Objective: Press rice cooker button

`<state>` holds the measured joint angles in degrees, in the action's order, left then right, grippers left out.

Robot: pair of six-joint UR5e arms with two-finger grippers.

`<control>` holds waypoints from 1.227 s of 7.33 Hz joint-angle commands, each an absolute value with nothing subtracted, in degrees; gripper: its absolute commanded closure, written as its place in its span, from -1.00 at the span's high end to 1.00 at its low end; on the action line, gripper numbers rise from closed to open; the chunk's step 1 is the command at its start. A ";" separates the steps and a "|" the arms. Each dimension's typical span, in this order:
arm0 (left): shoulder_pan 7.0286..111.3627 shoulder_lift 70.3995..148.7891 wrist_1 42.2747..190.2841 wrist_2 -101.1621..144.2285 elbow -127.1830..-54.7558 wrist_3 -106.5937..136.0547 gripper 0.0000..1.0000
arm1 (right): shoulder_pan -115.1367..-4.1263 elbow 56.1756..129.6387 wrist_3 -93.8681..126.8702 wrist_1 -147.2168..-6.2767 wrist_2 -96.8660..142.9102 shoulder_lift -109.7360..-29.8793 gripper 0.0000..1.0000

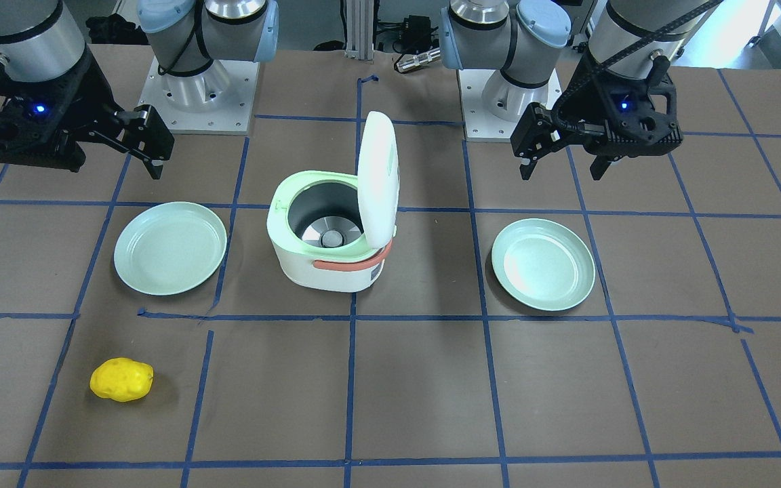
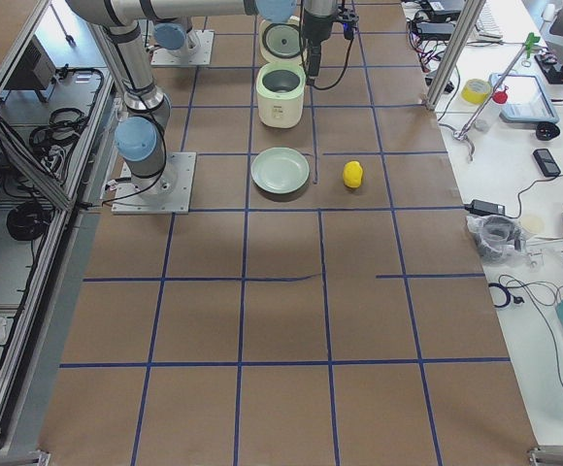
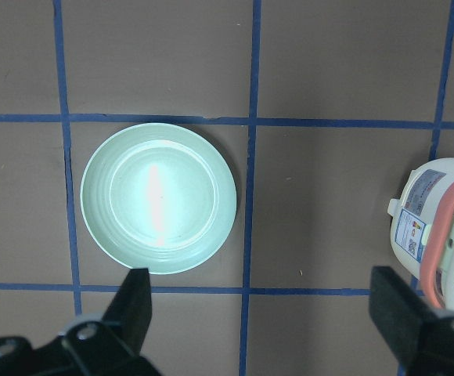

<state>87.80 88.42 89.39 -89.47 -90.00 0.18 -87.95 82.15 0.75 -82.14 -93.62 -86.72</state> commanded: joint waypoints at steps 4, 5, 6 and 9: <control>87.80 88.42 89.38 -89.47 -90.00 0.18 1.00 | -87.80 81.91 0.53 -81.03 -91.85 -87.28 1.00; 87.80 88.42 89.38 -89.47 -90.00 0.18 1.00 | -87.89 82.00 0.53 -81.30 -91.85 -87.19 1.00; 87.80 88.42 89.38 -89.47 -90.00 0.18 1.00 | -87.89 81.91 0.53 -81.39 -92.19 -87.19 1.00; 87.80 88.42 89.38 -89.47 -90.00 0.18 1.00 | -87.89 81.91 0.70 -81.47 -91.84 -87.19 1.00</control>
<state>87.80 88.42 89.39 -89.47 -90.00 0.18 -87.86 81.92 0.62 -81.45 -91.84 -87.19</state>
